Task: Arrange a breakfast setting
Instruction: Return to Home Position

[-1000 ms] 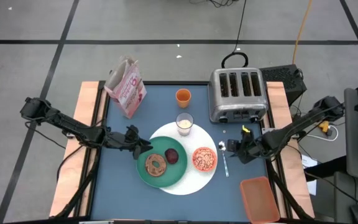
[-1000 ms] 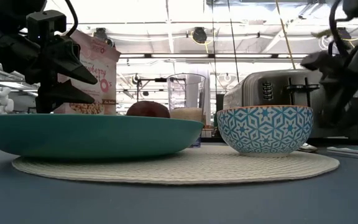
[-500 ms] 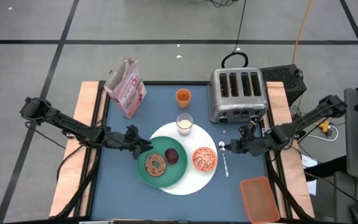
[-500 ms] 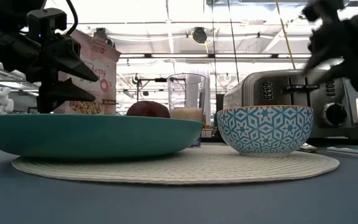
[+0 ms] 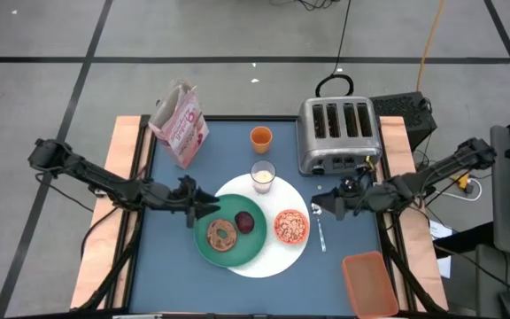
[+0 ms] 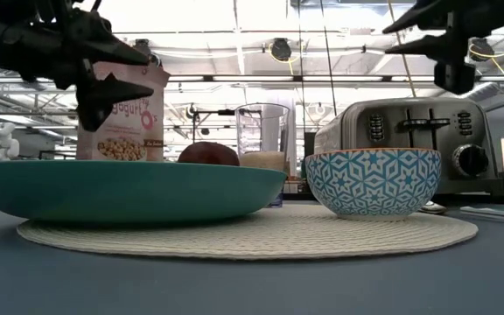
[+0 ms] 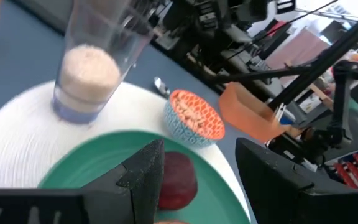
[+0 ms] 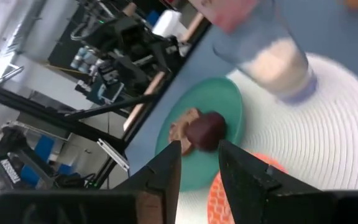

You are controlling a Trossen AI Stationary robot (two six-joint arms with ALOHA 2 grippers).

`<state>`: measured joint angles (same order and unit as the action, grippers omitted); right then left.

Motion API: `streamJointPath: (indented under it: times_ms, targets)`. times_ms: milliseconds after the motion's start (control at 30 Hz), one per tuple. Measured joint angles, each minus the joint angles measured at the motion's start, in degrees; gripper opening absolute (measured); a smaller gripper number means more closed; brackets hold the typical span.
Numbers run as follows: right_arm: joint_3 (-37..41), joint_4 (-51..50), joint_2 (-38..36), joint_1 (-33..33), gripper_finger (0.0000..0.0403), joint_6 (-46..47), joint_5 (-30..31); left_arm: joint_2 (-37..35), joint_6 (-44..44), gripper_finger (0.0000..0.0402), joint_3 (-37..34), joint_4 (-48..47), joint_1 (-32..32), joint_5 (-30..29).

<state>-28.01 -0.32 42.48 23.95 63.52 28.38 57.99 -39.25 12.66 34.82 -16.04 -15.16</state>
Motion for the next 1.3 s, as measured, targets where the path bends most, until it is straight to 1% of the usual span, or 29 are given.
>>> streamJointPath:
  times_ms: [133, 200, 333, 500, 567, 667, 767, 933, 1033, 1167, 1300]
  targets:
    - [-0.02, 0.29, -2.94, -1.07, 0.0101, -6.38, -0.04, -3.03, 3.24, 0.0202, 0.0, -0.12, 0.64, 0.02]
    - [-0.02, 0.29, -4.89, -1.42, 0.0094, -9.26, -0.07, -5.44, 5.01, 0.0202, -0.01, -0.15, 1.31, 0.02]
    - [-0.07, 0.31, -8.95, -1.56, 0.0066, -14.32, -0.07, -10.89, 8.12, 0.0202, 0.01, -1.31, 2.89, 0.02]
    - [-0.07, 0.29, -13.53, -1.56, 0.0021, -19.7, 0.03, -17.25, 11.18, 0.0202, 0.01, -6.67, 4.28, 0.0]
    - [-0.07, 0.29, -15.23, -1.56, 0.0006, -21.98, 0.08, -19.23, 12.37, 0.0196, 0.01, -8.82, 4.51, 0.01]
    - [-0.09, 0.29, -17.32, -1.56, 0.0005, -24.46, 0.2, -21.57, 14.05, 0.017, 0.01, -11.0, 4.55, 0.01]
    - [-0.09, 0.29, -18.88, -1.54, 0.0002, -26.99, 0.32, -23.45, 16.78, 0.0131, 0.01, -12.42, 4.55, -0.09]
    - [-0.09, 0.3, -20.73, -1.54, 0.0001, -32.1, 0.35, -26.43, 22.8, 0.0066, 0.01, -14.81, 4.58, -1.91]
    - [-0.09, 0.27, -21.61, -1.66, 0.0001, -34.33, 0.38, -28.29, 25.8, 0.0035, 0.01, -17.08, 4.56, -1.96]
    - [-0.09, 0.29, -23.01, -2.65, 0.0001, -34.9, 1.96, -31.31, 29.59, 0.0008, 0.01, -20.18, 4.6, -1.99]
    - [-0.09, 0.28, -24.46, -3.53, 0.0001, -36.12, 1.96, -35.02, 34.08, 0.0006, 0.01, -22.71, 5.42, -2.05]
